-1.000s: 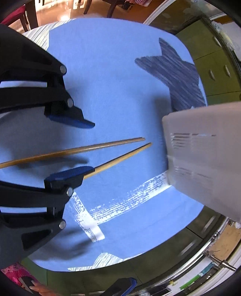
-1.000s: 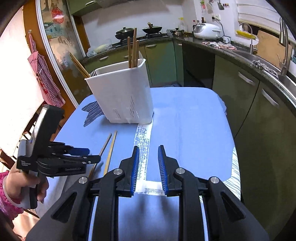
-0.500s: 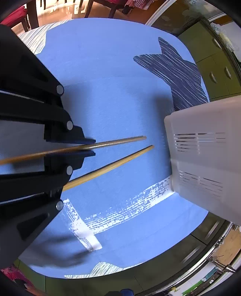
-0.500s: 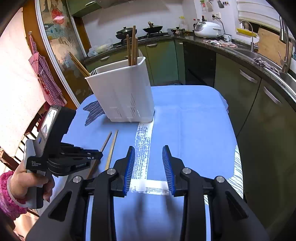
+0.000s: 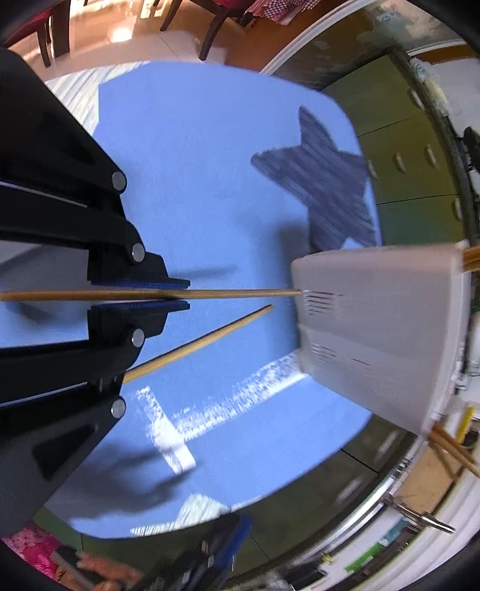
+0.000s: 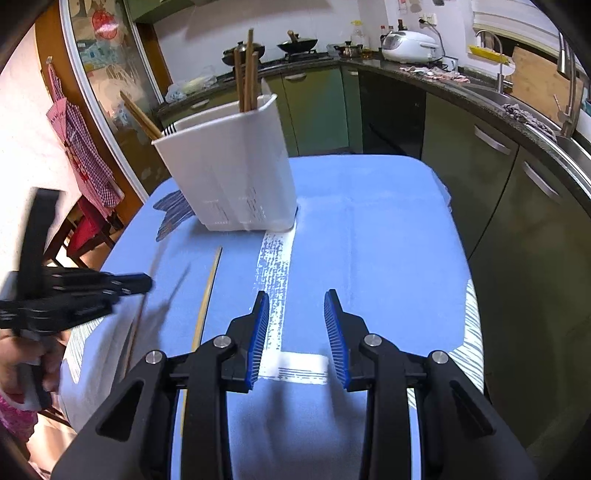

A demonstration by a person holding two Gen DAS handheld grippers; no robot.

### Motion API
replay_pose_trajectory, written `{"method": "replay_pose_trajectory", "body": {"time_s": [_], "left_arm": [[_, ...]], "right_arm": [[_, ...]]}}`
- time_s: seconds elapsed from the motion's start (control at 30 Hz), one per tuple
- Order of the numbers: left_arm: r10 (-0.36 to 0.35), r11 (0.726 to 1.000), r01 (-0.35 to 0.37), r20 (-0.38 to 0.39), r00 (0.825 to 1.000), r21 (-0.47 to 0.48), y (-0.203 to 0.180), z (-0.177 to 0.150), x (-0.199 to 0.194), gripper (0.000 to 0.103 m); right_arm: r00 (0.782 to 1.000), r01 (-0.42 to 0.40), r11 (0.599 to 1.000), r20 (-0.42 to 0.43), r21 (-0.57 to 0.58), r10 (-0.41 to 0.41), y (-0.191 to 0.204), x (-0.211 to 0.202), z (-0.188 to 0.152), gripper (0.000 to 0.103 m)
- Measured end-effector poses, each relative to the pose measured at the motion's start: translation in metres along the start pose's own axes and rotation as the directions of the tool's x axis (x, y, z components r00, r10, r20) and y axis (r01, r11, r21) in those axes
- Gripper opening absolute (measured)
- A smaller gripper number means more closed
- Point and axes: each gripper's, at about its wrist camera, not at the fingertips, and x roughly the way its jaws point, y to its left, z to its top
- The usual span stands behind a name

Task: Organize utensils
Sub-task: 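Grasp a chopstick with the left gripper while the right gripper grasps the last one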

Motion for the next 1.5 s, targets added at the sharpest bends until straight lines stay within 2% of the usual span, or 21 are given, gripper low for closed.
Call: {"method": "replay_pose_trajectory", "body": {"time_s": [0.1, 0.3, 0.5, 0.6, 0.8, 0.97, 1.07, 1.1, 1.17, 1.37, 1.5], "left_arm": [[-0.009, 1.000, 0.009, 0.066, 0.998, -0.003, 0.006, -0.009, -0.025, 0.006], [-0.045, 0.999, 0.045, 0.197, 0.979, 0.004, 0.012, -0.033, -0.066, 0.006], [-0.056, 0.998, 0.058, 0.256, 0.965, 0.001, 0.020, -0.053, -0.085, 0.006], [-0.047, 0.999, 0.048, 0.262, 0.964, 0.004, 0.023, -0.058, -0.088, 0.006], [-0.058, 0.998, 0.054, 0.258, 0.964, 0.020, 0.025, -0.060, -0.088, 0.006], [-0.066, 0.998, 0.061, 0.259, 0.964, 0.030, 0.023, -0.059, -0.088, 0.006], [-0.068, 0.998, 0.062, 0.255, 0.965, 0.031, 0.024, -0.059, -0.087, 0.006], [-0.067, 0.998, 0.062, 0.255, 0.965, 0.030, 0.024, -0.059, -0.087, 0.006], [-0.068, 0.998, 0.062, 0.254, 0.965, 0.031, 0.024, -0.059, -0.087, 0.006], [-0.070, 0.997, 0.063, 0.253, 0.965, 0.036, 0.021, -0.059, -0.087, 0.006], [-0.077, 0.997, 0.069, 0.255, 0.964, 0.039, 0.021, -0.058, -0.089, 0.006]], "right_arm": [[0.999, -0.001, 1.000, -0.033, -0.023, 0.000, 0.010, 0.012, 0.003, 0.031], [0.990, -0.040, 0.995, -0.137, -0.089, 0.027, 0.049, 0.053, 0.015, 0.031], [0.972, -0.063, 0.986, -0.235, -0.154, 0.026, 0.094, 0.101, 0.025, 0.031], [0.960, -0.060, 0.984, -0.280, -0.171, 0.010, 0.108, 0.122, 0.028, 0.031], [0.950, -0.007, 0.979, -0.307, -0.206, -0.057, 0.125, 0.146, 0.029, 0.031], [0.941, 0.026, 0.976, -0.323, -0.215, -0.096, 0.128, 0.160, 0.027, 0.025], [0.943, 0.031, 0.976, -0.318, -0.216, -0.100, 0.129, 0.163, 0.027, 0.022], [0.943, 0.031, 0.976, -0.318, -0.217, -0.100, 0.128, 0.163, 0.026, 0.015], [0.943, 0.024, 0.976, -0.320, -0.218, -0.095, 0.129, 0.164, 0.026, 0.009], [0.952, 0.001, 0.982, -0.300, -0.189, -0.059, 0.123, 0.154, 0.026, 0.007], [0.971, -0.028, 0.988, -0.237, -0.153, -0.009, 0.109, 0.115, 0.030, 0.007]]}}
